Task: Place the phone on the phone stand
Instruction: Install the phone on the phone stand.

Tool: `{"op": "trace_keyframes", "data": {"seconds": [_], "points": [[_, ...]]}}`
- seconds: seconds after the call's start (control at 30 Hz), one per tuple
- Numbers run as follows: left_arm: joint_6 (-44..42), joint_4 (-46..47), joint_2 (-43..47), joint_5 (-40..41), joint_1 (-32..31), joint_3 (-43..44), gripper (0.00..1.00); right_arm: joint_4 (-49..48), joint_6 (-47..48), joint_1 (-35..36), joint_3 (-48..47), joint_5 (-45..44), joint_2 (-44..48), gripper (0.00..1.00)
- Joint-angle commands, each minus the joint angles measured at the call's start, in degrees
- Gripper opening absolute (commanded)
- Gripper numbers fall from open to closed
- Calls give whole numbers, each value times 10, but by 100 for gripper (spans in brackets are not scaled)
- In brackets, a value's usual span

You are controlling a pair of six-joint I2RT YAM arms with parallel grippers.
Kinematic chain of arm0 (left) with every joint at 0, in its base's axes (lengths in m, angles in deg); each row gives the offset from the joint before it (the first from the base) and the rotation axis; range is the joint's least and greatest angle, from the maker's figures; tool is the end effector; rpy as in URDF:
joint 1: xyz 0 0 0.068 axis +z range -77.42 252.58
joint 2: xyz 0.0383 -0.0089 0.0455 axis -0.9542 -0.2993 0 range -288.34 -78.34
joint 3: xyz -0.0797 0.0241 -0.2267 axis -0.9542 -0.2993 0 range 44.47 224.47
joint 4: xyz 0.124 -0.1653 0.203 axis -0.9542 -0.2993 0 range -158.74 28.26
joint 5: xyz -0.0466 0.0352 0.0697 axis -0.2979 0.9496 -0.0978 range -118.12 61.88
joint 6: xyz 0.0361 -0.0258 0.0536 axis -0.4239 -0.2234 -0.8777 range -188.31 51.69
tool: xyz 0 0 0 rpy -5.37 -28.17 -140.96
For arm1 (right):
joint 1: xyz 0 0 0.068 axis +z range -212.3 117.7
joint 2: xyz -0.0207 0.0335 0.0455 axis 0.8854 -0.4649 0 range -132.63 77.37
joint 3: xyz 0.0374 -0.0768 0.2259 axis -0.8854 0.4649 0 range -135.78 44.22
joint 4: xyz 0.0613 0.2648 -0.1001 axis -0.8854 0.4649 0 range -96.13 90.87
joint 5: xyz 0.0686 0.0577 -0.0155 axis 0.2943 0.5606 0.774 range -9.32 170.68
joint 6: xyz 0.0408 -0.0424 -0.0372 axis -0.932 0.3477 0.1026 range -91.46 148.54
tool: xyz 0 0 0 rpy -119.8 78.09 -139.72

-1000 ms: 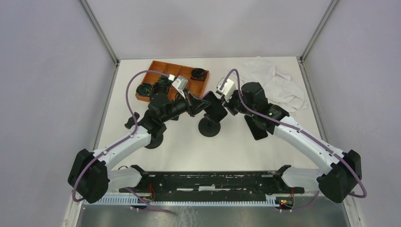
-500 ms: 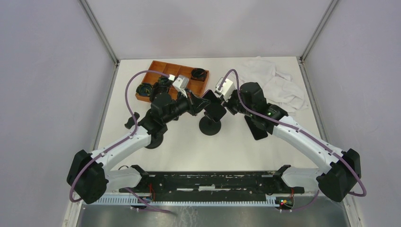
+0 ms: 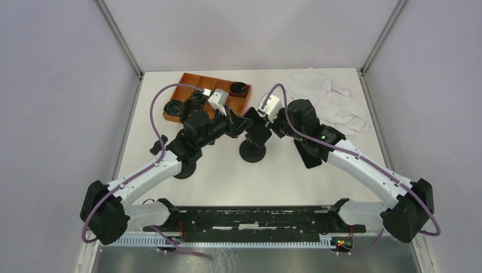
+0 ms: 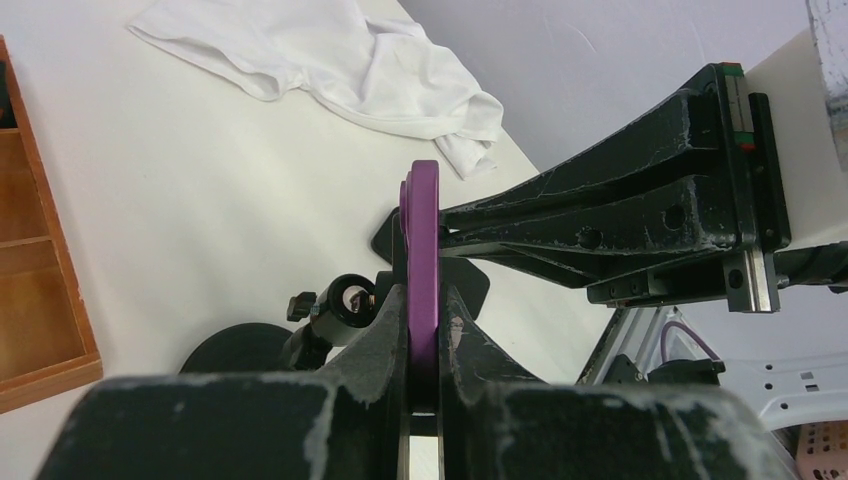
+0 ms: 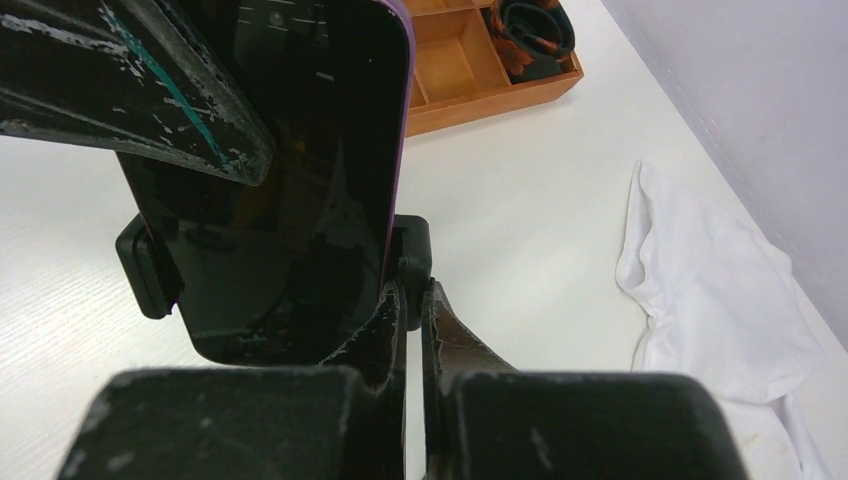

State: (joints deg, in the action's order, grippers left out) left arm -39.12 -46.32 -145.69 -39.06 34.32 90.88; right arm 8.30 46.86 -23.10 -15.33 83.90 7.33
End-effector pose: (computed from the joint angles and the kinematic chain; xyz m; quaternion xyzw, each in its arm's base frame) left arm 0.2588 -0.2178 0.2725 0.1221 0.7296 -0.4302 0.5174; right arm 0.2619 0.2177 0.2850 -0.4188 0.7315 0.1208 0.5244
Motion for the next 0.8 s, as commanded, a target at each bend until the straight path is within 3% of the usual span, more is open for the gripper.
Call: {"op": "trace_keyframes", "data": {"seconds": [0.0,0.43,0.77], "points": [[-28,-105,-14,100,15,3,2,-13,36,-3,-21,-62,16,0],[-16,-131,-25,159,12,14,2,-20,65,27,-23,-134,16,0],[-57,-150,-23,184,2,17,2,-21,75,32,-30,-157,22,0]]}}
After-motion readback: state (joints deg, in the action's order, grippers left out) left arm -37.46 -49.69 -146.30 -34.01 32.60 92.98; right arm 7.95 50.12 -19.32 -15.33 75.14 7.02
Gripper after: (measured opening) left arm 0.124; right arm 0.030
